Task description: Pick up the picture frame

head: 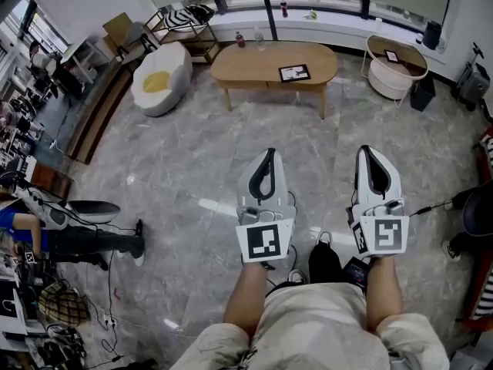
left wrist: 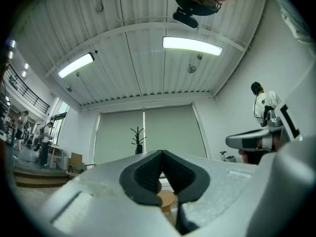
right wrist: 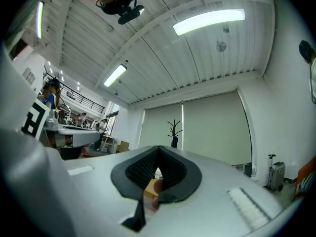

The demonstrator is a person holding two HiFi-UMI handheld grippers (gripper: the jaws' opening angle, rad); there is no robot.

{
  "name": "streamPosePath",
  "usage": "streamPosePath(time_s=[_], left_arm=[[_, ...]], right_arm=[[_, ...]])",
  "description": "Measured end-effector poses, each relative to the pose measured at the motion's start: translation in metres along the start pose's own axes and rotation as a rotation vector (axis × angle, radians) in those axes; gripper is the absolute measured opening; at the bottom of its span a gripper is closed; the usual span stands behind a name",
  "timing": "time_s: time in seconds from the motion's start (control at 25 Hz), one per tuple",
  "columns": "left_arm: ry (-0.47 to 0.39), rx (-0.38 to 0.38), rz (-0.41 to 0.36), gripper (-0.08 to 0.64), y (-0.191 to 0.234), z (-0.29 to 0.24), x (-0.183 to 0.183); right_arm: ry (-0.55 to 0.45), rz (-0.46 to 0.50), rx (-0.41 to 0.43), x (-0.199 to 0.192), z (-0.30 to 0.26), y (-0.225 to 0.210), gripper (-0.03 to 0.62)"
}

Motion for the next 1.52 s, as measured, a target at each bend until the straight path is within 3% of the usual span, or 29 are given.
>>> streamPosePath(time_s=[0.6,0.8,1.2,1.52], left_arm=[[0.033,-0.029,0.0,0.005,-0.061,-0.137,-0.029],[0.044,-0.022,-0.035,0.005,-0.079,-0.169,-0.035],[0.042,0.004,-0.048,0.005,-0.099,-0.208,-0.049],[0.049,0.03,-0.021,0.005,-0.08,-0.241,-0.066]], right_arm=[[0.027,-0.032,-0.048,-0.031,-0.071,-0.128,0.002],[0.027,-0.061,-0.034,-0.042,-0.091,-0.16,0.002],[0.024,-0.075,-0.005,-0.06,-0.119,-0.198,0.002],[0.028,-0.047,0.021,-0.071,-0.164,-0.204,0.002]])
Point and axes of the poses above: the fingertips, and each gripper's own axes: z backward along the fingers, y to its left, x out of its top, the point moved 6 cm from there along z, backward along the fingers, and after that the axes turned 6 degrees about x, right-handed, at the moved point
